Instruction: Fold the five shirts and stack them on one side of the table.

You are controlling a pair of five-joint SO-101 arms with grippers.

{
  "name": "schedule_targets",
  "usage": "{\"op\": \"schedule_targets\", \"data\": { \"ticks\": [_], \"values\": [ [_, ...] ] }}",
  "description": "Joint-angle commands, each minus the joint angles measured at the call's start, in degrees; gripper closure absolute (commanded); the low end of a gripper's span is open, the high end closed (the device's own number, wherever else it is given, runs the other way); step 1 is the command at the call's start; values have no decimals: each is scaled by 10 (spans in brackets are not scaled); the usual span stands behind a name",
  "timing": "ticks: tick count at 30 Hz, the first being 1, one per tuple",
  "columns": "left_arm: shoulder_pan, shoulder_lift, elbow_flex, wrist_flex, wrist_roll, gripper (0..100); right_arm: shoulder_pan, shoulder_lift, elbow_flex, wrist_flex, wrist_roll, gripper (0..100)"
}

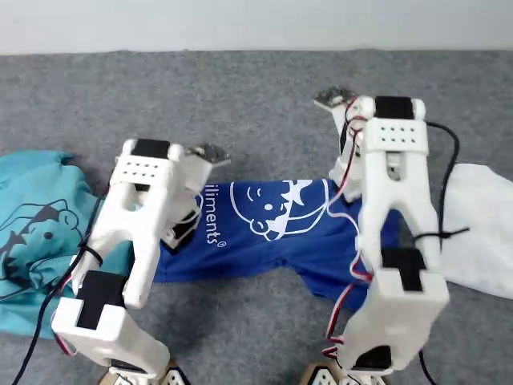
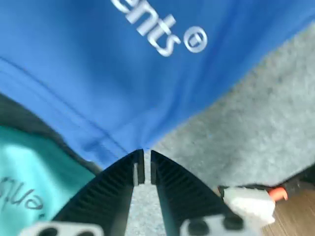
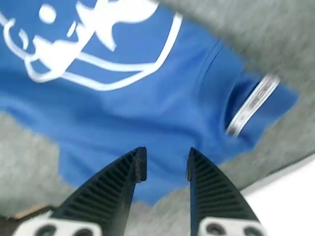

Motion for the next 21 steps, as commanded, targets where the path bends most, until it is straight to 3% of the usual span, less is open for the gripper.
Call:
{"op": "schedule_targets", "data": {
  "ticks": [1,7,12,18,21],
  "values": [
    [9,0,-2,-5,4,966,40,-122,40,24,-4,860],
    [71,-51,-73,14,5,966,145,-280,83,24,-2,860],
    [190,-70,-117,12,6,906,265,-366,154,22,-2,860],
    [307,-70,-128,-54,43,884,393,-402,236,22,-2,861],
    [352,-69,-128,-91,45,884,443,-403,245,20,-2,914]
  ]
}}
